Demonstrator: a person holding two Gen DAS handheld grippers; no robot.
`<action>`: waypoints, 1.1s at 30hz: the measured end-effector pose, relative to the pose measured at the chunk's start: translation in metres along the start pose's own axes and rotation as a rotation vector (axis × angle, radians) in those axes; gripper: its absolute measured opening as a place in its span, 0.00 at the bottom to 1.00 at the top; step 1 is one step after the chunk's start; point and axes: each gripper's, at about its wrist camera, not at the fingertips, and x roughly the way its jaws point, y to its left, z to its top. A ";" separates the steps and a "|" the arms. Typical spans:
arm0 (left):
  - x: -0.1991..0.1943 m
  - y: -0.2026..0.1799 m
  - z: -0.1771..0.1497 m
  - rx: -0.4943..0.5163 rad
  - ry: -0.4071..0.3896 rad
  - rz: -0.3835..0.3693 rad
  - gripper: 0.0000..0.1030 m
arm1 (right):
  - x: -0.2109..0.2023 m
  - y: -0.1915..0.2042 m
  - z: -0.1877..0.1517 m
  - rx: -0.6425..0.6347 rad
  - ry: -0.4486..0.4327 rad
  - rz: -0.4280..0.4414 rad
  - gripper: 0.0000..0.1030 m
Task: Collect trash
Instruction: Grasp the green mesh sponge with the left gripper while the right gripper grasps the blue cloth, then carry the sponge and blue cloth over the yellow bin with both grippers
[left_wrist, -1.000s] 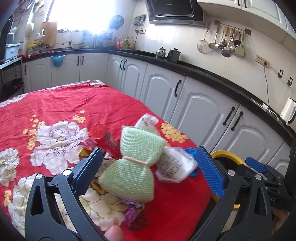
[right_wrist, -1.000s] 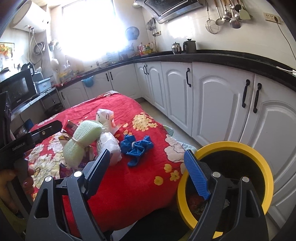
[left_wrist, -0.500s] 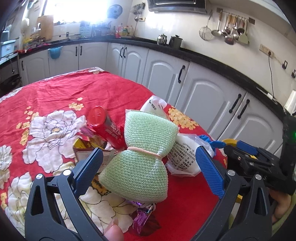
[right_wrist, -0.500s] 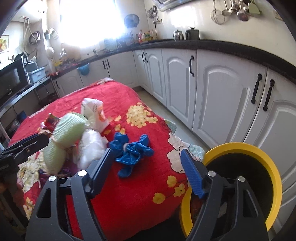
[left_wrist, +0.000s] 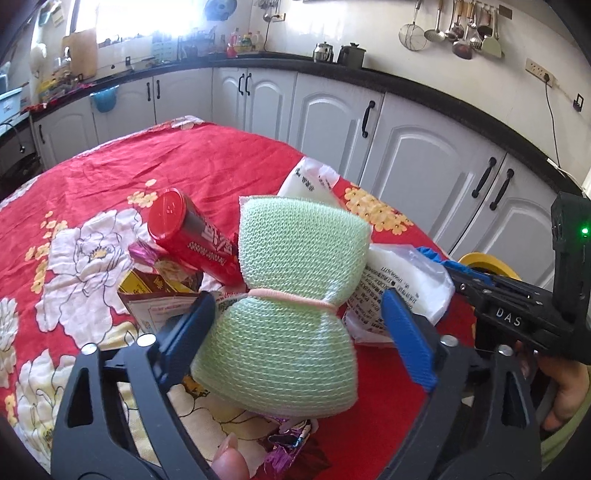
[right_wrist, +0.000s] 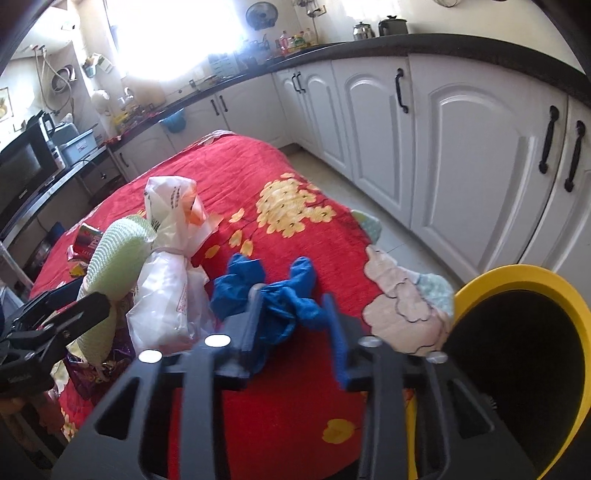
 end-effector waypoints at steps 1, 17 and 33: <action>0.001 0.000 -0.001 0.000 0.007 0.003 0.69 | -0.001 0.001 -0.001 -0.008 -0.002 0.000 0.15; -0.023 -0.005 0.000 0.001 -0.044 -0.020 0.51 | -0.040 -0.004 -0.016 0.005 -0.086 -0.015 0.07; -0.058 -0.038 0.014 0.028 -0.132 -0.083 0.51 | -0.093 -0.020 -0.023 0.045 -0.177 -0.032 0.07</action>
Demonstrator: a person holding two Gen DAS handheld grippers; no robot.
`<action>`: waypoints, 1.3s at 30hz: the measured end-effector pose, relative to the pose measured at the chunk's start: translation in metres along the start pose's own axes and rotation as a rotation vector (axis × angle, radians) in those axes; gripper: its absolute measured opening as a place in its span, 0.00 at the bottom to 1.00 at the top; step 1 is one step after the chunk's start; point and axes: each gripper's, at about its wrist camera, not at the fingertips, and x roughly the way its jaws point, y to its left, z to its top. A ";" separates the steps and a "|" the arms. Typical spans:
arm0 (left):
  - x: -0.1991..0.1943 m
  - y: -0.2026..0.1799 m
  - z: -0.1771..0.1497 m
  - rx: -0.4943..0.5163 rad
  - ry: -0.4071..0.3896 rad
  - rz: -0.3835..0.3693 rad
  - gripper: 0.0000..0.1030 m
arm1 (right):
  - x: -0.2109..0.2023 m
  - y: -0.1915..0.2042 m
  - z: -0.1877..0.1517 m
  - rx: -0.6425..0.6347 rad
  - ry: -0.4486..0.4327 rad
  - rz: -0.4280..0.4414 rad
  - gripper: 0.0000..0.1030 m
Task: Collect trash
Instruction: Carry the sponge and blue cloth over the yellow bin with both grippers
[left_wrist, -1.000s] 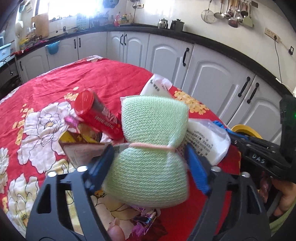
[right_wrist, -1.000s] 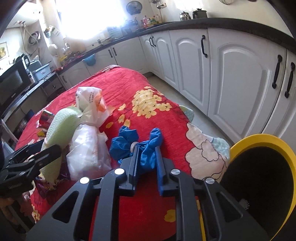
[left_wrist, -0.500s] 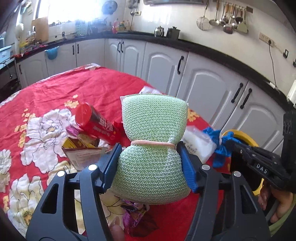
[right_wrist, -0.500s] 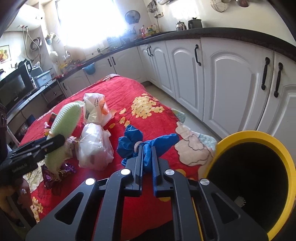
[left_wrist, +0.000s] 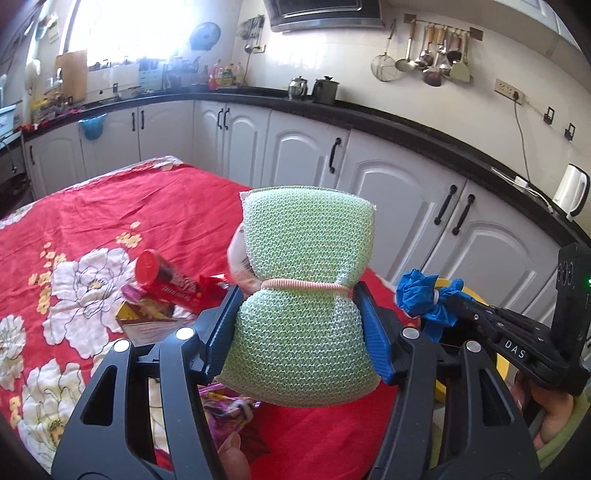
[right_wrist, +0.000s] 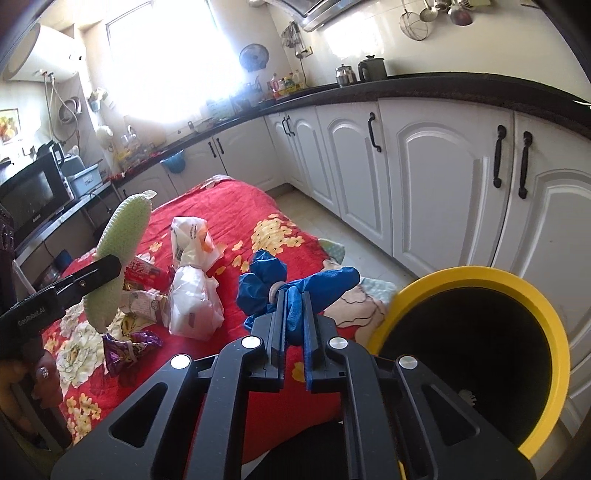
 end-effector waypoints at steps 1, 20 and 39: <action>-0.001 -0.004 0.001 0.006 -0.003 -0.005 0.51 | -0.004 -0.002 0.001 0.003 -0.007 -0.001 0.07; 0.000 -0.063 0.001 0.092 -0.010 -0.085 0.51 | -0.054 -0.039 0.006 0.034 -0.083 -0.077 0.07; 0.018 -0.128 -0.004 0.190 0.016 -0.163 0.51 | -0.084 -0.092 -0.006 0.090 -0.112 -0.173 0.07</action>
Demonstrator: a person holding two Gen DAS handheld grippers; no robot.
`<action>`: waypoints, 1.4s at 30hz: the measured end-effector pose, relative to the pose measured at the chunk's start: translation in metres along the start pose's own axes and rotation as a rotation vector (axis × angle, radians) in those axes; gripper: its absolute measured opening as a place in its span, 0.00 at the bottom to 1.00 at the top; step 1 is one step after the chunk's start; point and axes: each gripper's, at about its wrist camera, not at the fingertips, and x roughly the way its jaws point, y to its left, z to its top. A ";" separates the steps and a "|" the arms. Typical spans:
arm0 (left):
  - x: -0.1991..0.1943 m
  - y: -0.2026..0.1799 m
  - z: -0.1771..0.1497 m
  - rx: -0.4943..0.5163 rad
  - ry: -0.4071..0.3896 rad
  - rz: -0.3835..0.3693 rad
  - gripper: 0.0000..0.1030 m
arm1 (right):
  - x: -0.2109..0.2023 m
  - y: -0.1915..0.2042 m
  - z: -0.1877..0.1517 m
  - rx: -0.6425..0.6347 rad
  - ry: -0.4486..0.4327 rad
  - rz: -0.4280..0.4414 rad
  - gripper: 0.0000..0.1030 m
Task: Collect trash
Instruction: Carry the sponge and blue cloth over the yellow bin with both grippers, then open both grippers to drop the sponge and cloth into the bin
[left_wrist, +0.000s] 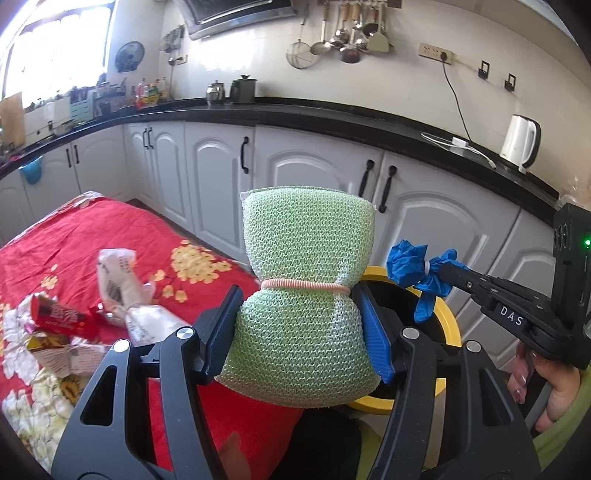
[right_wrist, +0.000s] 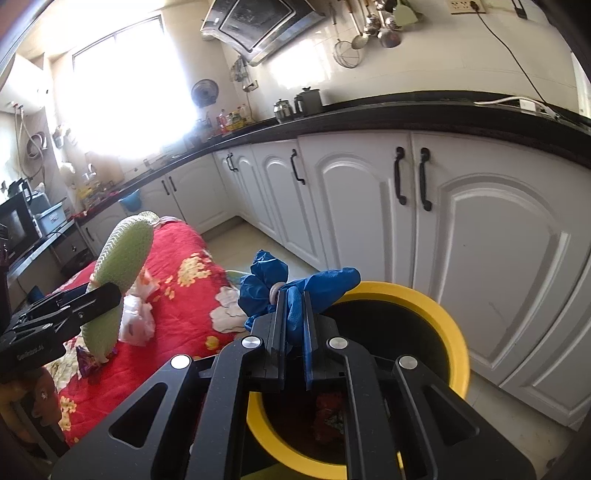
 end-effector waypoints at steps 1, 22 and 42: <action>0.002 -0.003 0.000 0.005 0.003 -0.004 0.51 | 0.000 -0.002 -0.001 0.003 0.001 -0.004 0.07; 0.066 -0.064 -0.023 0.105 0.117 -0.064 0.51 | 0.012 -0.055 -0.025 0.069 0.057 -0.103 0.07; 0.119 -0.071 -0.039 0.077 0.226 -0.060 0.59 | 0.038 -0.076 -0.046 0.116 0.136 -0.115 0.19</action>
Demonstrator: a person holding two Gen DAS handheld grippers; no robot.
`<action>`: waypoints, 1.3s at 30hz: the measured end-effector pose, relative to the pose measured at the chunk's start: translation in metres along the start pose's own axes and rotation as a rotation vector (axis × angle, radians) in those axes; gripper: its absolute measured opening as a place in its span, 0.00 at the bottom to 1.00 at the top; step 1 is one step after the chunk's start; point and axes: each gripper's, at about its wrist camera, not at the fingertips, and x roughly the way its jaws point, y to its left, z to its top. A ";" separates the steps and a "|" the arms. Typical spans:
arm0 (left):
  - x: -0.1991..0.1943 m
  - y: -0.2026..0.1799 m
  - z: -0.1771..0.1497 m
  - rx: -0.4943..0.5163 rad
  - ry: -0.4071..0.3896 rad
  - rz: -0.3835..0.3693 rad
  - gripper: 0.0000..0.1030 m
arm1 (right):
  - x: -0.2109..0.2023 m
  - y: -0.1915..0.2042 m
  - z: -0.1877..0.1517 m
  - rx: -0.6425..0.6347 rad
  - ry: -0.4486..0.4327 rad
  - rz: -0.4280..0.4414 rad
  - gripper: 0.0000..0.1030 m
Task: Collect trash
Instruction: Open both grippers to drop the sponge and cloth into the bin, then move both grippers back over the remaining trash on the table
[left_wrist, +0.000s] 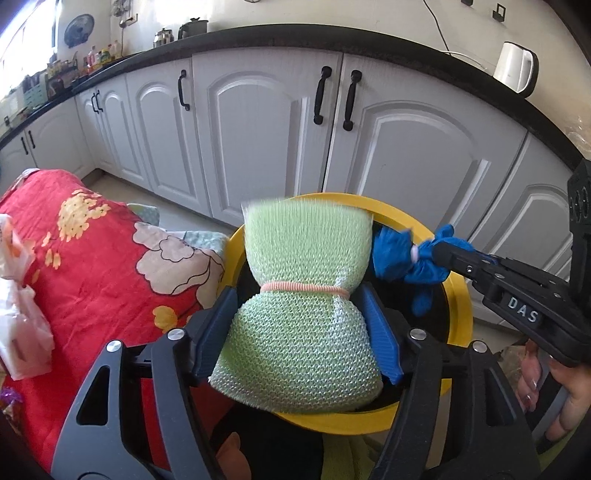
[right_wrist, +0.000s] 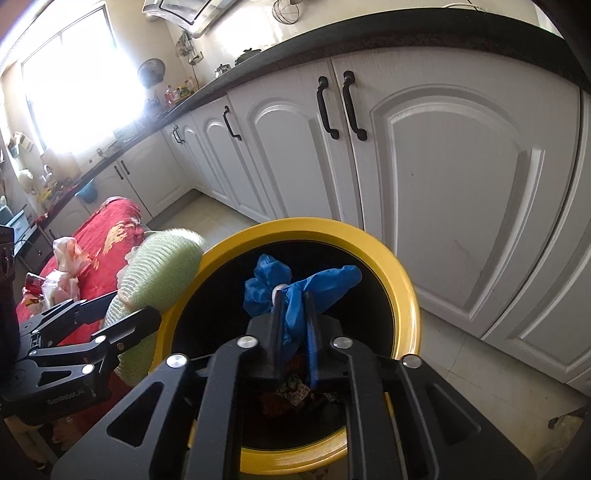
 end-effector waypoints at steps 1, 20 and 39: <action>0.001 0.000 0.000 -0.002 0.002 0.001 0.60 | 0.000 -0.001 0.000 0.003 -0.002 0.001 0.23; -0.030 0.025 -0.002 -0.082 -0.044 0.023 0.89 | -0.018 0.003 0.004 0.028 -0.048 0.006 0.53; -0.094 0.077 -0.002 -0.149 -0.179 0.155 0.89 | -0.038 0.058 0.013 -0.043 -0.087 0.087 0.63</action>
